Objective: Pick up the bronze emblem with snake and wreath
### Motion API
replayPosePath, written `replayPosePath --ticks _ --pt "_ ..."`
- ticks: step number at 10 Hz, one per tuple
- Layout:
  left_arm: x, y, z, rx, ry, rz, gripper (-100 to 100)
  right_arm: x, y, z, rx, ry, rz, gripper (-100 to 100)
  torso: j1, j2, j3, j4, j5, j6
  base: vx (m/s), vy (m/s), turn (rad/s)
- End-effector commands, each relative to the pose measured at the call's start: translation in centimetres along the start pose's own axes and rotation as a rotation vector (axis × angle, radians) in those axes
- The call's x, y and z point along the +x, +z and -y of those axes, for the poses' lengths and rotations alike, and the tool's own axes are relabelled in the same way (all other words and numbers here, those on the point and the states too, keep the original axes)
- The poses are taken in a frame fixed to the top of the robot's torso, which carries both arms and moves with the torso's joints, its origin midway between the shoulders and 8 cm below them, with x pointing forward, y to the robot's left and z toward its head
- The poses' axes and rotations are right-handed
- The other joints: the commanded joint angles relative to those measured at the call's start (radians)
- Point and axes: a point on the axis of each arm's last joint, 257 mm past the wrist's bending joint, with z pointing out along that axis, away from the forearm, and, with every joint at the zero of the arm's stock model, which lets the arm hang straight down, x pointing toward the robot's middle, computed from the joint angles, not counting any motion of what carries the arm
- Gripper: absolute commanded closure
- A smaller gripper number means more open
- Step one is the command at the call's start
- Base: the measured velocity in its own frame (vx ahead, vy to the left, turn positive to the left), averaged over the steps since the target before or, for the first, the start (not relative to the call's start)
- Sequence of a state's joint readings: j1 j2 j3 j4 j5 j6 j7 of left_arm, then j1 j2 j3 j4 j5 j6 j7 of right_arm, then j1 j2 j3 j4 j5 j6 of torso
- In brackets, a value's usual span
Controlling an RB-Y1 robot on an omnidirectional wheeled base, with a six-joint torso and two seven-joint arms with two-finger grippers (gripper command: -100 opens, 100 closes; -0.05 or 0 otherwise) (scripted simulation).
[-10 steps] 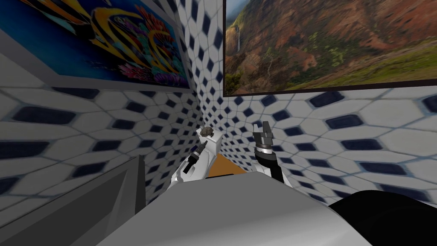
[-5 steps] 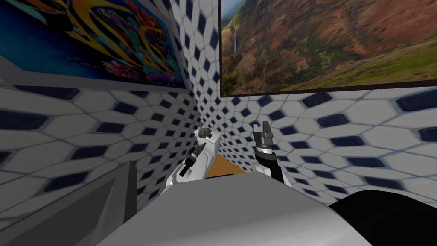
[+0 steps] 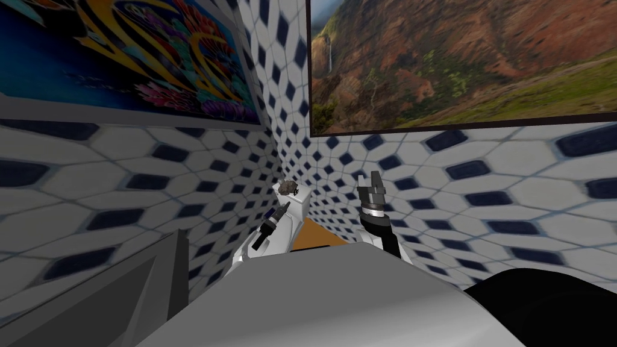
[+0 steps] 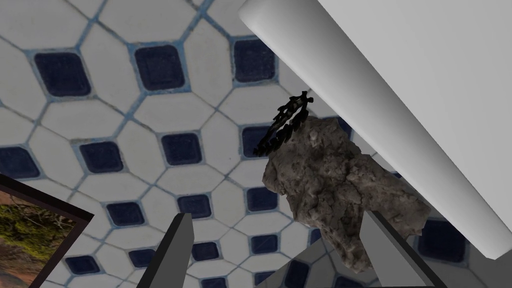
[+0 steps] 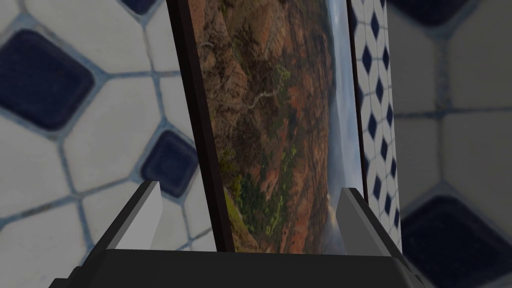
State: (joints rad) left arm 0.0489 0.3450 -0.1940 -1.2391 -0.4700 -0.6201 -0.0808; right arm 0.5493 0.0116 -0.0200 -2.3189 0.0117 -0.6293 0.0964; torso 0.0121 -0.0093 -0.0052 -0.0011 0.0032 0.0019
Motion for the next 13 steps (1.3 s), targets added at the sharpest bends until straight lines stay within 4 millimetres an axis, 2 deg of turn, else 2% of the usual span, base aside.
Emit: replayPosePath --ticks 1,9,10,13 --pt "0.0 -0.1 0.0 0.000 0.002 -0.001 -100 0.0 0.0 0.0 0.000 0.000 0.000 0 0.000 0.000 0.000 0.000 0.000 0.000 0.005 -0.005 0.015" --pt "0.0 -0.1 0.0 0.000 0.002 -0.001 -100 0.0 0.0 0.0 0.000 0.000 0.000 0 0.001 0.001 0.000 0.000 0.000 0.000 -0.001 0.001 -0.004" --pt "-0.2 -1.2 -1.0 -0.019 0.026 -0.012 -100 0.0 0.0 0.0 0.000 0.000 0.000 0 0.000 0.000 0.000 0.000 0.000 0.000 0.057 -0.012 -0.171" --pt "-0.5 -2.6 -1.5 -0.024 0.062 -0.026 -100 0.0 0.0 0.0 0.000 0.000 0.000 0 0.000 -0.002 -0.001 -0.001 0.000 0.000 0.064 -0.007 -0.149"
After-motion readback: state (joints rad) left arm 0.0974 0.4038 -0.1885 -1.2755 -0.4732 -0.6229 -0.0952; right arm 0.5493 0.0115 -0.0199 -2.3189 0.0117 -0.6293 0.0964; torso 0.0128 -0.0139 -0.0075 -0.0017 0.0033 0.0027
